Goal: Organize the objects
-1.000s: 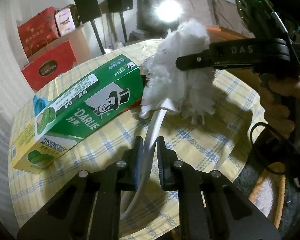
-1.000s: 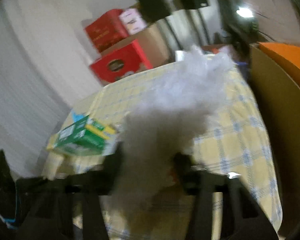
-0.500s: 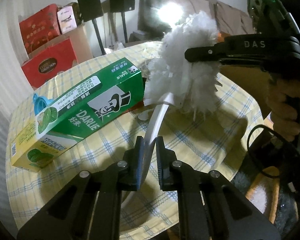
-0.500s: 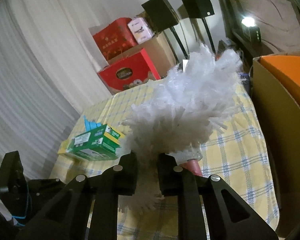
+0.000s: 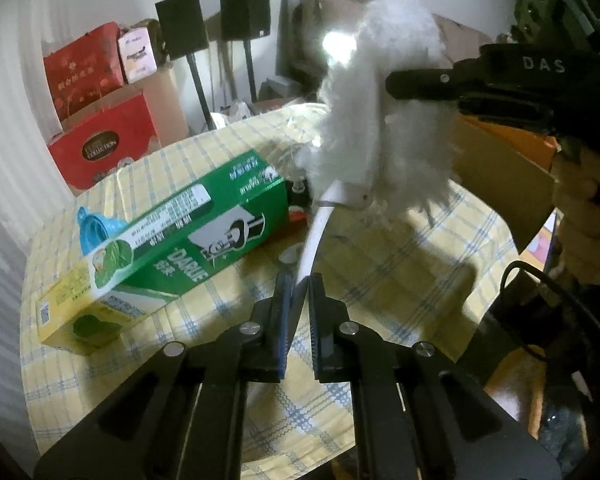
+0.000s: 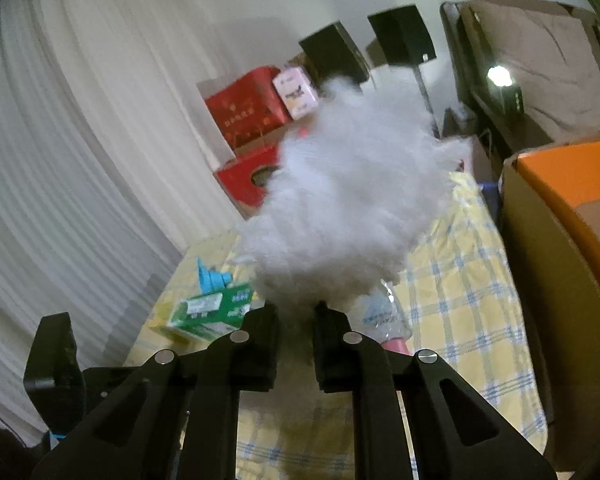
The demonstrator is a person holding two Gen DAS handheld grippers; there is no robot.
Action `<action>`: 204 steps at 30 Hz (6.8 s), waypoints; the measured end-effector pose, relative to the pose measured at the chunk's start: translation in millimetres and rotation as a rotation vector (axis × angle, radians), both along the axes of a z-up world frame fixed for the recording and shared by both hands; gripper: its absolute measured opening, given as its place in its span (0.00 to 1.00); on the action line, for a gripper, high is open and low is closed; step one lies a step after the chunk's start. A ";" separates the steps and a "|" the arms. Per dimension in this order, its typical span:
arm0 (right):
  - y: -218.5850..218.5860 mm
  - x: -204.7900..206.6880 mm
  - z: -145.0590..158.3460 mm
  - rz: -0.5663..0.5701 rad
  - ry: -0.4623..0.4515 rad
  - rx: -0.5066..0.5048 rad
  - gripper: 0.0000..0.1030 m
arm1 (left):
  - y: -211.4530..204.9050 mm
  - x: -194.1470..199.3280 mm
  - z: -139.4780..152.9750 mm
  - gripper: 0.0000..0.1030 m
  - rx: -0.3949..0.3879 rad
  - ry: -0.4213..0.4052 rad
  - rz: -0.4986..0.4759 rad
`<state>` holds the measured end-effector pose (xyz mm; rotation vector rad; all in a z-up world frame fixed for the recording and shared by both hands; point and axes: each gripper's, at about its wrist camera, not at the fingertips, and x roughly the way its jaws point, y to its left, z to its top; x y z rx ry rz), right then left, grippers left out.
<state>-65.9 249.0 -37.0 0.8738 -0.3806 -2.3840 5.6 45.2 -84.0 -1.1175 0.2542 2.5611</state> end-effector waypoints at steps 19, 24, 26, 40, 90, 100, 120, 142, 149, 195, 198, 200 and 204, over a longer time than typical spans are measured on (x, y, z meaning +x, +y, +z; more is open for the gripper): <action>9.4 30.3 42.8 0.030 0.159 -0.029 0.09 | 2.0 5.8 36.1 0.08 0.060 0.066 0.016; 16.6 33.1 48.7 0.021 0.171 -0.040 0.09 | 2.7 6.6 46.8 0.09 0.103 0.072 0.045; 17.9 35.3 50.8 0.022 0.175 -0.045 0.09 | 2.5 6.0 49.5 0.09 0.113 0.073 0.056; 24.8 55.1 74.9 0.052 0.257 -0.072 0.09 | 5.5 10.5 71.2 0.06 0.124 0.134 0.094; 52.6 -6.0 1.8 -0.025 -0.054 -0.071 0.08 | 55.0 -4.1 -2.7 0.35 0.173 -0.107 -0.006; 57.7 -13.7 -10.2 -0.044 -0.101 -0.075 0.08 | 84.2 3.0 -12.1 0.51 0.193 -0.131 -0.092; 60.8 -6.2 0.4 -0.057 -0.062 -0.105 0.08 | 102.1 -9.2 -32.4 0.08 0.232 -0.254 -0.105; 24.9 3.2 -1.4 0.053 -0.070 -0.021 0.08 | 45.0 2.1 7.1 0.08 -0.144 0.012 0.152; 20.0 -26.6 -59.6 0.032 -0.240 0.026 0.09 | 45.4 2.6 -23.3 0.08 -0.184 -0.057 0.150; 0.3 -36.9 -34.9 0.028 -0.083 0.071 0.28 | 25.4 -7.9 -39.8 0.13 -0.115 -0.106 0.152; 4.0 -31.8 -25.6 0.029 -0.065 0.056 0.28 | 25.5 -4.1 -31.8 0.13 -0.110 -0.073 0.152; 7.8 -28.4 -18.3 0.032 -0.052 0.041 0.28 | 24.8 -1.5 -24.3 0.13 -0.103 -0.042 0.155; 10.8 -21.2 -5.9 0.029 -0.021 0.037 0.28 | 27.6 4.1 -14.7 0.13 -0.101 -0.008 0.146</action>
